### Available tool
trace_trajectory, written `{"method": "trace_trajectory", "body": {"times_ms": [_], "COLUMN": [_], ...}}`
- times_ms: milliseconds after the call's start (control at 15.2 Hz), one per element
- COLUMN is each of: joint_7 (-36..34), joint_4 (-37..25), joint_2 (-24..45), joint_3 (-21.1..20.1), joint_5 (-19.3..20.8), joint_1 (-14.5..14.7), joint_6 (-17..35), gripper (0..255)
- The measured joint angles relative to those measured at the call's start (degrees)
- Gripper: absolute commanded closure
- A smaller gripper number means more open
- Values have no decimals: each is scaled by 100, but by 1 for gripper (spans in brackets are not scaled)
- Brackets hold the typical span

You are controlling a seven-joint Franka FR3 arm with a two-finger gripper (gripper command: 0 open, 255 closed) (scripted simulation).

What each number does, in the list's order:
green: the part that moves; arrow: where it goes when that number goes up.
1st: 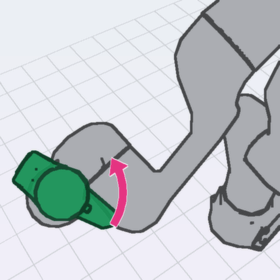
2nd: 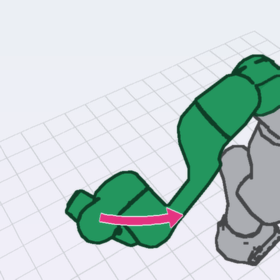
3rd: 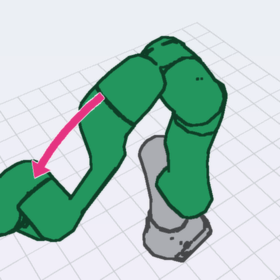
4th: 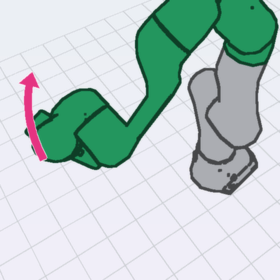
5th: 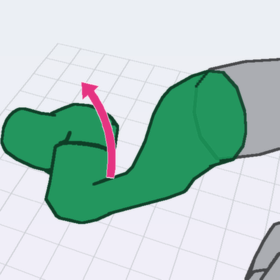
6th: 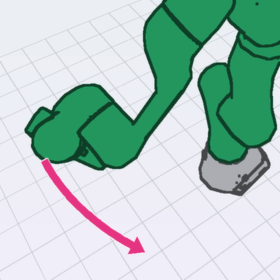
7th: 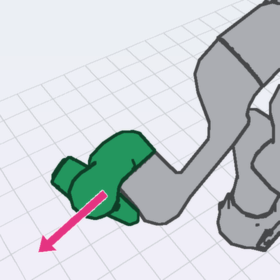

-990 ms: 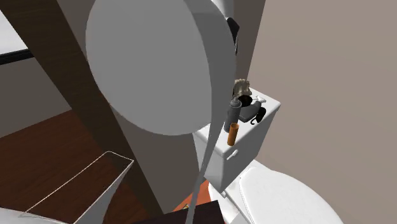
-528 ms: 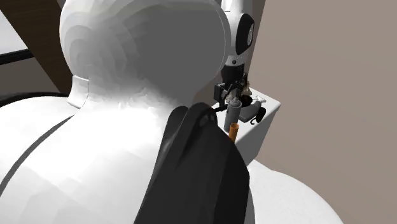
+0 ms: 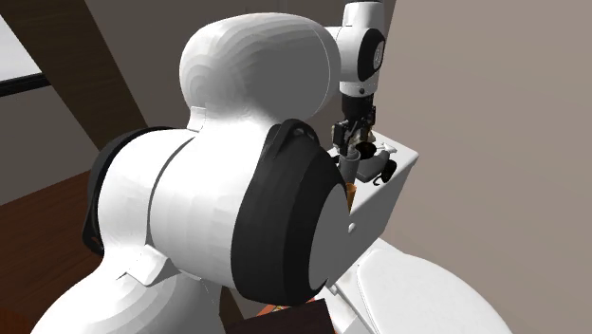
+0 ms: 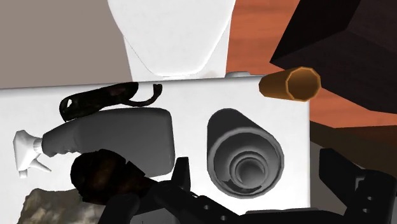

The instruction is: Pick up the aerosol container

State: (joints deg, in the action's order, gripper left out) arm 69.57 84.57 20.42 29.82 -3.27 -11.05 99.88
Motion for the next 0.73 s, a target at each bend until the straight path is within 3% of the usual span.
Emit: {"method": "trace_trajectory", "body": {"times_ms": [330,396,726], "joint_7": [11,9,9], "joint_4": [298,330,350], "joint_2": [50,51,47], "joint_3": [-13,-15,-15], "joint_5": [-23,-24,-27], "joint_1": [1,4,4], "joint_6": [340,373,403], "gripper": [0,255,255]}}
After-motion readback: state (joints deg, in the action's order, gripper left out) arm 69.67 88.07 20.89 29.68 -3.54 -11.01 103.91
